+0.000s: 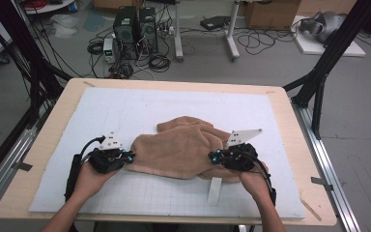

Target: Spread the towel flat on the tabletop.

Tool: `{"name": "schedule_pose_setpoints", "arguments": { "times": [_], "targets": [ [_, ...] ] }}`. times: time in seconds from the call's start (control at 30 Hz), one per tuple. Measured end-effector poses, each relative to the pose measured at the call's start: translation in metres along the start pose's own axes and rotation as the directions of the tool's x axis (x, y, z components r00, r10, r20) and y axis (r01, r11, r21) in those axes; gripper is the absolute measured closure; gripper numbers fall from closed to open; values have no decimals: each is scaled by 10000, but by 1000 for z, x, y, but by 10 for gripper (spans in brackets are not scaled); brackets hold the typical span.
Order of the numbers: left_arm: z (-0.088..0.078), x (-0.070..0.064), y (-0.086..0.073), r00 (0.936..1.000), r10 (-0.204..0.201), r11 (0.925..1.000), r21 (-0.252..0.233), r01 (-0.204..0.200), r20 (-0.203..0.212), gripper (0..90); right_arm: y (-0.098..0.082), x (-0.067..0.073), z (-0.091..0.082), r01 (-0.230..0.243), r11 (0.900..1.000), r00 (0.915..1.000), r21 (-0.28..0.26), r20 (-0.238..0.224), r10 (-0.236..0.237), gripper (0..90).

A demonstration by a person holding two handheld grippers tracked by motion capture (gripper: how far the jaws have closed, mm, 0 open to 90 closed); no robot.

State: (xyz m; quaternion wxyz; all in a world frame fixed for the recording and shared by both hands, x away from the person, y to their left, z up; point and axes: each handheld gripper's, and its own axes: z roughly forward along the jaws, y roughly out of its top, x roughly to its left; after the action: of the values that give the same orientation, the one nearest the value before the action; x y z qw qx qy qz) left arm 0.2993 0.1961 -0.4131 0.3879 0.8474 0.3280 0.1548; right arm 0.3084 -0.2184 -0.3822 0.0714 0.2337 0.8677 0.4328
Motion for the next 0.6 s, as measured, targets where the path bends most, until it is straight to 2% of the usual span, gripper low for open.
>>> {"name": "schedule_pose_setpoints", "arguments": {
  "times": [0.13,0.33,0.4,0.43,0.47,0.5,0.57,0.6],
  "targets": [
    [-3,-5,0,9995,140,9999,-19,-140,299,837,1,7,-12,75,9994,10000,-331,-63,-77,880],
    [-15,-25,4,9949,654,9977,-222,-639,762,839,-1,21,-26,214,9996,9994,-173,-264,-219,898],
    [-20,-31,2,9904,860,9962,-204,-843,1079,839,-5,29,-34,322,9995,9987,-64,-397,-324,898],
    [-21,-33,1,9854,927,9957,-162,-913,1431,838,-7,34,-37,356,9994,9984,-15,-438,-357,898],
    [-21,-33,0,9770,942,9955,-85,-943,1913,832,-9,38,-40,515,9987,9973,24,-531,-513,897],
    [-21,-32,-1,9715,1062,9942,-60,-1074,2119,813,-11,41,-41,572,9983,9970,100,-531,-566,893],
    [-19,-30,-1,9739,883,9959,5,-904,2093,716,-12,42,-42,657,9978,9965,91,-523,-651,891],
    [-18,-27,0,9748,796,9967,-36,-806,2082,662,-12,39,-41,669,9978,9967,15,-452,-667,856]
  ]
}}
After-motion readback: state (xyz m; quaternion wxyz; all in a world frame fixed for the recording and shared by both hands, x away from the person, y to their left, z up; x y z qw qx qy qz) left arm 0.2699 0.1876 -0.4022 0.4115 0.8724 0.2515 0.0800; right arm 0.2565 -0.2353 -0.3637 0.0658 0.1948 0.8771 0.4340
